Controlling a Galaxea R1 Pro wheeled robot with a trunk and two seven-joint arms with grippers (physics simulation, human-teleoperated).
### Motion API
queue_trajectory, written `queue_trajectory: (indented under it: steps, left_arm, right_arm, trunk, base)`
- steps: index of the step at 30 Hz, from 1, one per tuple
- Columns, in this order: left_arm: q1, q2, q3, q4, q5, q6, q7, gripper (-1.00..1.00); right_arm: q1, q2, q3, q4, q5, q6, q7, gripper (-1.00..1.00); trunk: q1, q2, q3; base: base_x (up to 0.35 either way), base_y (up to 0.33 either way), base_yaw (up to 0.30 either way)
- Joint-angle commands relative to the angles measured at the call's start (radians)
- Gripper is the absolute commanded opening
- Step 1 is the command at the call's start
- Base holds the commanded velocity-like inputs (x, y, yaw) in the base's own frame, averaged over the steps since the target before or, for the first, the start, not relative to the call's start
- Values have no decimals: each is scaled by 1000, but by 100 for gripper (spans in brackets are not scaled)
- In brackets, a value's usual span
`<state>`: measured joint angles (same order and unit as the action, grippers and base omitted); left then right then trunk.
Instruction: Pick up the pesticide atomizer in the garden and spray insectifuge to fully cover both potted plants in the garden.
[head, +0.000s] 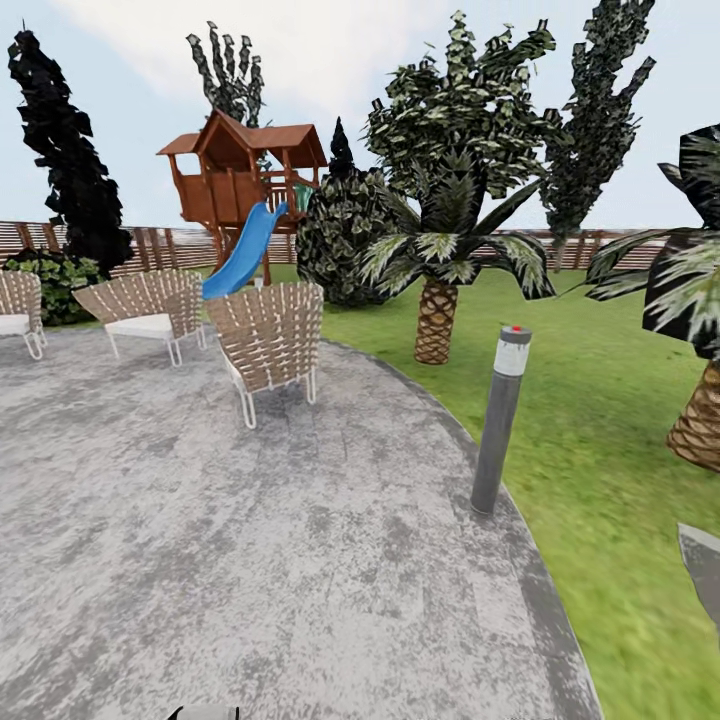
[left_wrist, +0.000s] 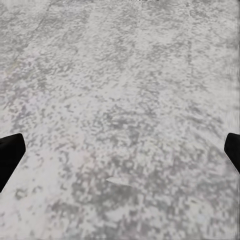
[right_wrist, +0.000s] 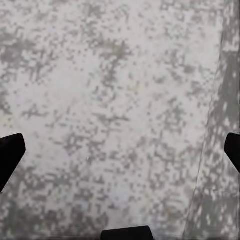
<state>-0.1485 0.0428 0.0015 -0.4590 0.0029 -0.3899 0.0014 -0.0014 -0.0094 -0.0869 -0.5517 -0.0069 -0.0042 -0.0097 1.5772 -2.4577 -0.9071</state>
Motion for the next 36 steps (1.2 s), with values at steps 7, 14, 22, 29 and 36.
queue_trajectory:
  steps: [7, 14, 22, 29, 36]
  left_arm:
    - [0, 0, 0, 0, -1, -3, 2, 100]
    - [0, 0, 0, 1, -1, -3, 3, 100]
    - [0, 0, 0, 0, -1, -3, 3, 100]
    - [0, 1, 0, 0, -1, -3, 3, 100]
    - [0, 2, 0, 0, -1, -1, 4, 100]
  right_arm:
    - [0, 0, 0, -1, -1, 0, -1, 100]
    - [0, -1, 0, -1, -2, 0, -1, 100]
    - [0, -1, -1, -1, -2, 0, -1, 100]
    - [0, -1, -2, -1, -2, 0, -1, 100]
    - [0, -1, -2, -1, -2, 0, -1, 100]
  trunk:
    - [0, 0, -1]
    - [0, 0, -1]
    - [0, 0, -1]
    - [0, 0, -1]
    - [0, 0, -1]
  base:
    - [0, -104, -104]
    - [0, -306, -81]
    - [64, -318, -262]
    - [164, -311, -274]
    - [217, -286, -275]
